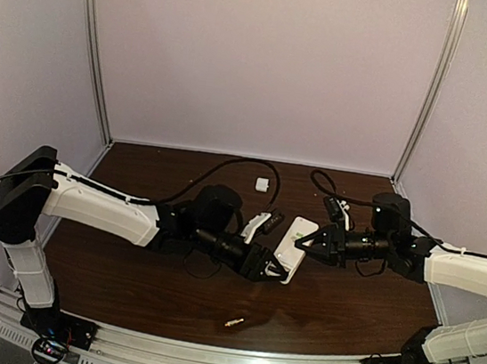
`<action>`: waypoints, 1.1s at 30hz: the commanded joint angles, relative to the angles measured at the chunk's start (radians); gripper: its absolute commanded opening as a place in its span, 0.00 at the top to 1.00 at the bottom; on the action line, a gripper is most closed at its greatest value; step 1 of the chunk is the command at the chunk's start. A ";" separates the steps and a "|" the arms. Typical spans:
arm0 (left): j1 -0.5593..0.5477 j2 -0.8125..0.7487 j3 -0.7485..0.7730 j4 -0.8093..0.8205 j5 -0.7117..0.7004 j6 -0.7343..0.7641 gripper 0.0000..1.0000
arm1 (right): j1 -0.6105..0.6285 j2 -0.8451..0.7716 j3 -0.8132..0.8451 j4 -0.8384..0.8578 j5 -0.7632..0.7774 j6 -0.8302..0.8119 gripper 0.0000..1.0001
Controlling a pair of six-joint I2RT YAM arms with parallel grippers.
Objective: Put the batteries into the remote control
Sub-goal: Load the battery into the battery compartment.
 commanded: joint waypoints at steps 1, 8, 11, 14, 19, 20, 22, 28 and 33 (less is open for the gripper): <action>0.000 0.020 -0.024 0.034 0.039 0.000 0.52 | -0.005 -0.037 0.030 0.068 -0.027 0.002 1.00; 0.003 0.022 -0.046 0.057 0.076 -0.002 0.56 | -0.004 -0.058 0.038 0.087 -0.044 0.001 1.00; 0.003 0.024 -0.054 0.062 0.106 0.001 0.57 | -0.004 -0.069 0.050 0.082 -0.055 -0.007 1.00; 0.006 0.024 -0.064 0.071 0.133 -0.001 0.58 | -0.004 -0.078 0.056 0.088 -0.067 -0.009 1.00; 0.011 0.031 -0.067 0.083 0.161 -0.007 0.60 | -0.003 -0.086 0.057 0.118 -0.096 0.003 1.00; 0.013 0.033 -0.068 0.089 0.164 -0.012 0.61 | -0.004 -0.088 0.057 0.123 -0.100 0.005 1.00; 0.019 0.038 -0.074 0.107 0.173 -0.027 0.61 | -0.004 -0.091 0.055 0.146 -0.111 0.016 1.00; 0.027 0.043 -0.081 0.135 0.183 -0.054 0.63 | -0.004 -0.100 0.055 0.162 -0.136 0.030 1.00; 0.031 0.052 -0.069 0.145 0.193 -0.066 0.64 | 0.006 -0.103 0.047 0.184 -0.147 0.040 1.00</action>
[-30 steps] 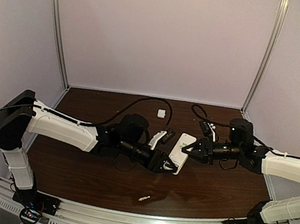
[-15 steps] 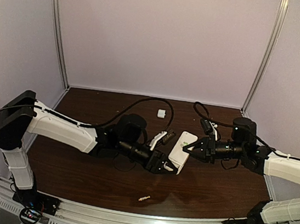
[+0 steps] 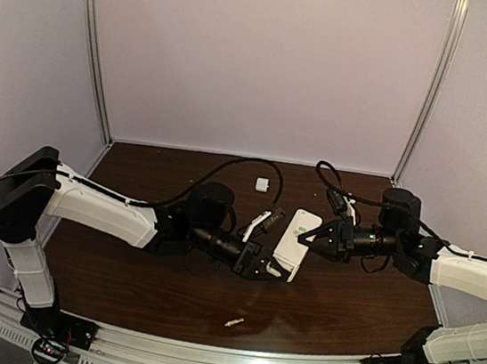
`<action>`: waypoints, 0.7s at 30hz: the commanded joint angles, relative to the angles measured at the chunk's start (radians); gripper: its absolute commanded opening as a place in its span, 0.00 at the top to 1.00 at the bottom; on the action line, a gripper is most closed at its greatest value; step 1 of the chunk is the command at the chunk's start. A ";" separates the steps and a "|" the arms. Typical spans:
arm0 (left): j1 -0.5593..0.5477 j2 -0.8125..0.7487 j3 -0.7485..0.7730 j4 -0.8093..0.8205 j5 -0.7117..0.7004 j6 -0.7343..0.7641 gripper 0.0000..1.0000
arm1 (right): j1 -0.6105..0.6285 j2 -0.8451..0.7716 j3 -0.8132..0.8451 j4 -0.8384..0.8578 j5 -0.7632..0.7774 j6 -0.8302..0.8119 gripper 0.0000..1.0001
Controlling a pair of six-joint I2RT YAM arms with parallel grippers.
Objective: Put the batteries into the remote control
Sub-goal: Load the battery into the battery compartment, then adjust the battery in the battery compartment.
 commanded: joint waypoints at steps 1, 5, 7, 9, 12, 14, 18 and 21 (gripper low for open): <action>0.010 0.053 -0.022 -0.038 -0.001 -0.020 0.65 | 0.008 -0.042 0.041 0.140 -0.059 0.048 1.00; 0.015 0.068 -0.036 0.005 0.020 -0.060 0.66 | 0.013 -0.047 0.046 0.146 -0.067 0.048 1.00; 0.017 0.069 -0.049 0.031 0.035 -0.072 0.67 | 0.013 -0.048 0.050 0.129 -0.066 0.038 1.00; 0.016 0.052 -0.048 0.019 0.031 -0.043 0.60 | 0.013 -0.047 0.064 0.056 -0.049 -0.005 1.00; 0.015 -0.013 -0.054 -0.016 -0.011 0.032 0.42 | 0.013 -0.038 0.076 -0.032 -0.017 -0.061 1.00; 0.016 -0.051 -0.047 -0.054 -0.051 0.082 0.34 | 0.013 -0.027 0.079 -0.062 -0.005 -0.078 1.00; 0.017 -0.095 -0.024 -0.095 -0.078 0.165 0.19 | 0.012 -0.012 0.077 -0.089 0.010 -0.092 1.00; 0.017 -0.157 -0.031 -0.085 -0.091 0.220 0.09 | 0.011 -0.006 0.076 -0.103 0.016 -0.097 1.00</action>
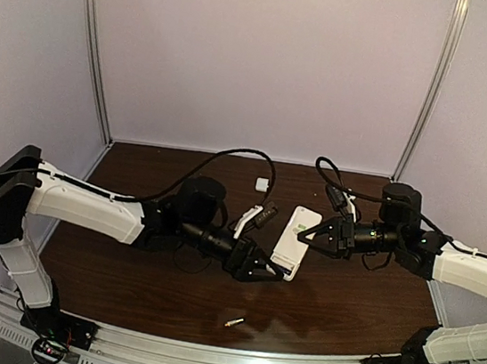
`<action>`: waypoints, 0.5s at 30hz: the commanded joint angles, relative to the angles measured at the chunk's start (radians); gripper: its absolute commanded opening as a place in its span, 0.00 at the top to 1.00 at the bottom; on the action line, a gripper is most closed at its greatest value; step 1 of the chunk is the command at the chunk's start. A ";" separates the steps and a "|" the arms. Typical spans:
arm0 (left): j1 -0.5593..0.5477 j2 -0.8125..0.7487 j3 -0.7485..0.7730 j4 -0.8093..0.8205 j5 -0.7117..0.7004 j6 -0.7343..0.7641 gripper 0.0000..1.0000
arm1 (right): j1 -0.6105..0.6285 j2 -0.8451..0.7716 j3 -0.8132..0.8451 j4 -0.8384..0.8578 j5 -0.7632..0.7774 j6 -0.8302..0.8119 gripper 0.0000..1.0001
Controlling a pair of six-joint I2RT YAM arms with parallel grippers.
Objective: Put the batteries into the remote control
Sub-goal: Adjust the battery in the battery compartment.
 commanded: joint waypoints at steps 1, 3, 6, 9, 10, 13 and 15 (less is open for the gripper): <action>0.006 -0.116 -0.007 -0.010 -0.051 0.141 0.06 | 0.002 0.000 0.025 -0.021 0.016 -0.027 1.00; 0.006 -0.187 -0.032 -0.019 -0.109 0.215 0.03 | 0.002 0.000 0.027 -0.022 0.019 -0.024 1.00; -0.001 -0.303 -0.081 -0.055 -0.240 0.387 0.03 | 0.001 0.005 0.028 -0.009 0.016 -0.003 1.00; -0.098 -0.379 -0.115 -0.115 -0.463 0.691 0.03 | 0.001 0.012 0.023 0.008 0.015 0.027 1.00; -0.151 -0.388 -0.125 -0.121 -0.561 0.809 0.03 | 0.002 0.015 0.020 0.013 0.015 0.041 1.00; -0.283 -0.360 -0.127 -0.125 -0.784 1.056 0.08 | 0.001 0.019 0.010 0.028 0.022 0.083 1.00; -0.314 -0.338 -0.119 -0.115 -0.835 1.150 0.15 | 0.001 0.018 0.002 0.038 0.026 0.115 1.00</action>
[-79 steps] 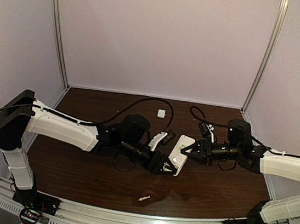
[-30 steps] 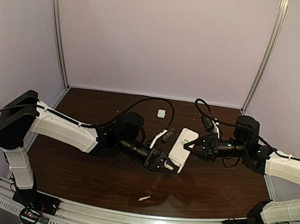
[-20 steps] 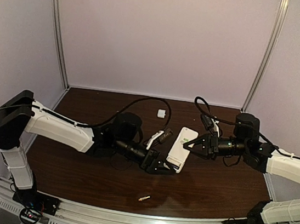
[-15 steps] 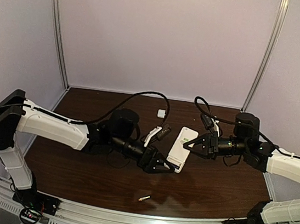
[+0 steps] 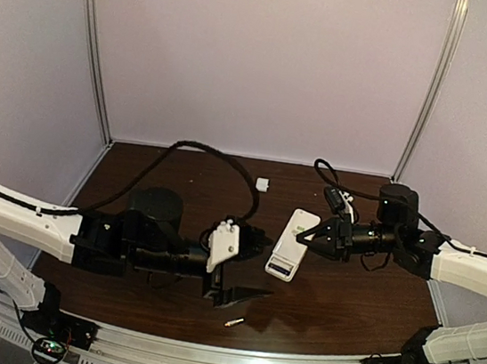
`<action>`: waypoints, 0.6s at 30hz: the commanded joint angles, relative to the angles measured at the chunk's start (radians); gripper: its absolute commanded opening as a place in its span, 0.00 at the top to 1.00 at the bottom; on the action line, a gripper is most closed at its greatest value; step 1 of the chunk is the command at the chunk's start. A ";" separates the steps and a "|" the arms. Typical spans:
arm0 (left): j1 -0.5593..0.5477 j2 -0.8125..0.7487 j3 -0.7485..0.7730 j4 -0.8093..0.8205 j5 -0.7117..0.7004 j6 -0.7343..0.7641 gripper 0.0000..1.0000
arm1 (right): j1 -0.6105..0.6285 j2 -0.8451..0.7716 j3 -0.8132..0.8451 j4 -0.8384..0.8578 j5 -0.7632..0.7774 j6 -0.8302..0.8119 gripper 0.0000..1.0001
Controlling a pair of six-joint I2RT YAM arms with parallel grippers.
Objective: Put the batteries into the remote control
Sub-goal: Adjust the battery in the battery compartment.
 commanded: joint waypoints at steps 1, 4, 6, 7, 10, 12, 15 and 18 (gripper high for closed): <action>-0.086 0.059 -0.013 -0.038 -0.282 0.417 0.18 | 0.001 0.002 -0.002 0.055 0.021 0.082 1.00; -0.101 0.088 0.012 -0.037 -0.290 0.483 0.27 | 0.002 -0.001 -0.013 0.067 0.029 0.128 1.00; -0.115 0.110 0.024 -0.033 -0.311 0.535 0.31 | 0.003 -0.004 -0.018 0.066 0.033 0.152 1.00; -0.123 0.120 0.029 -0.033 -0.317 0.558 0.33 | 0.003 -0.006 -0.021 0.062 0.038 0.168 1.00; -0.134 0.149 0.041 -0.024 -0.346 0.600 0.40 | 0.003 -0.010 -0.034 0.073 0.042 0.216 1.00; -0.135 0.158 0.042 -0.015 -0.357 0.617 0.43 | 0.005 -0.014 -0.043 0.075 0.048 0.245 1.00; -0.134 0.175 0.051 -0.005 -0.362 0.631 0.45 | 0.006 -0.016 -0.051 0.084 0.049 0.289 1.00; -0.135 0.202 0.066 -0.005 -0.359 0.637 0.50 | 0.006 -0.019 -0.054 0.087 0.054 0.323 1.00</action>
